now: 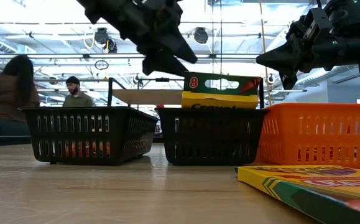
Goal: Pick & Place Office Desk Supplies
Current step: Put the crayon box into the right black bin
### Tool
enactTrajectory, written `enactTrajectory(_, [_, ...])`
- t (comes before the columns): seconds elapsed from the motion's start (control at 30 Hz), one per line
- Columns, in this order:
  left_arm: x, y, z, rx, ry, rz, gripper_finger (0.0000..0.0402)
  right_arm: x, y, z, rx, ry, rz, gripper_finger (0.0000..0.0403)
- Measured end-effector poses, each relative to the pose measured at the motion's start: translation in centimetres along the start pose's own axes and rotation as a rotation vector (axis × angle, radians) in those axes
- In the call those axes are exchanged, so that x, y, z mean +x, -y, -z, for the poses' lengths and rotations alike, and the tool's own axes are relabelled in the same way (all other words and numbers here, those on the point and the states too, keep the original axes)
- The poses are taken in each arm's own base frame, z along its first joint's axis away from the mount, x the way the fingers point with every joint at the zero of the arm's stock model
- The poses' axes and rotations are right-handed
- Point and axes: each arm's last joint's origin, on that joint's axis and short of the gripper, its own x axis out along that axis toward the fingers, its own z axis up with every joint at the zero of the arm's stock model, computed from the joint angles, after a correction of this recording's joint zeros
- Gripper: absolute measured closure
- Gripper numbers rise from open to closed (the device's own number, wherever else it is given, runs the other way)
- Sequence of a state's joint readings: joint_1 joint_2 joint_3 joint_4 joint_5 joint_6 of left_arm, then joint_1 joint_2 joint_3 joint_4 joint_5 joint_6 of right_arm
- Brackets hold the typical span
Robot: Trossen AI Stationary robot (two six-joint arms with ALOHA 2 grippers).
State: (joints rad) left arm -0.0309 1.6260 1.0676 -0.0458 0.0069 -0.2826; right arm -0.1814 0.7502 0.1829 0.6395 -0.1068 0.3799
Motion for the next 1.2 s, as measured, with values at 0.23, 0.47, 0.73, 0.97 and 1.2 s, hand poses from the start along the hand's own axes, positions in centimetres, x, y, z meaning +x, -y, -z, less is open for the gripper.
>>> enactTrajectory(0.23, [-0.5, -0.3, -2.6, -0.068, 0.155, 0.351, 0.0172, 0.0, -0.4, 0.1, 0.028, -0.055, -0.133, 0.0394])
enactTrajectory(0.47, [-1.2, 2.0, -3.9, 0.052, 0.343, 0.472, 0.0172, -0.1, -0.8, 0.5, 0.008, -0.142, -0.291, 0.0394])
enactTrajectory(0.73, [-1.2, 4.8, -3.0, 0.048, 0.368, 0.391, 0.0172, -0.4, -2.4, 2.8, -0.018, -0.343, -0.394, 0.0394])
enactTrajectory(0.97, [-1.6, 8.1, -1.6, 0.067, 0.413, 0.217, 0.0172, -1.2, -5.0, 4.6, -0.055, -0.459, -0.495, 0.0394])
enactTrajectory(1.2, [-1.9, 10.7, 0.3, -0.001, 0.359, 0.150, 0.0172, -2.2, -5.5, 6.6, -0.033, -0.601, -0.310, 0.0394])
